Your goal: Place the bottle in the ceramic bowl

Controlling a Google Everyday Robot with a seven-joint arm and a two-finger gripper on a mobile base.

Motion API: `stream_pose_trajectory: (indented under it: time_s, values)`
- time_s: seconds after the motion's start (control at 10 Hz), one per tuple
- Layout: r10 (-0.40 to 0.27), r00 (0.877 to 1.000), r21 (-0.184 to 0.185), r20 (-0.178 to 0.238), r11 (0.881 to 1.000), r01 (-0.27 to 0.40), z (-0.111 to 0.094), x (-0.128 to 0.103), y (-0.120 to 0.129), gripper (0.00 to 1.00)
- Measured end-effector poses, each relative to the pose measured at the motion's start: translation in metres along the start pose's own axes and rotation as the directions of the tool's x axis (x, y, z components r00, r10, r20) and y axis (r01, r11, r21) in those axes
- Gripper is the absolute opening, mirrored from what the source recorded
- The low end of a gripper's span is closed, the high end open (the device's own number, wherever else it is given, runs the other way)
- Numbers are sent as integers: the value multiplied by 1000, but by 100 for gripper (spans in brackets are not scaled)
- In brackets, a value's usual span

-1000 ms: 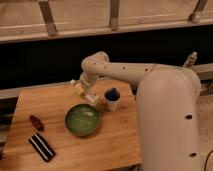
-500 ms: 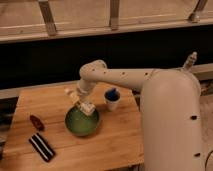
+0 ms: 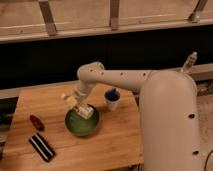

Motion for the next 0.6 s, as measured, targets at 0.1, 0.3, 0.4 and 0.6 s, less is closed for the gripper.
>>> stream_pose_trajectory:
  time_s: [0.1, 0.3, 0.4, 0.6]
  values:
    - [-2, 1000, -1, -1, 1000, 2, 1, 0, 1, 42]
    - [-1, 1000, 0, 0, 1000, 1, 0, 0, 0, 60]
    - [0, 1000, 0, -1, 1000, 0, 0, 0, 0, 72]
    - [0, 1000, 0, -1, 1000, 0, 0, 0, 0, 80]
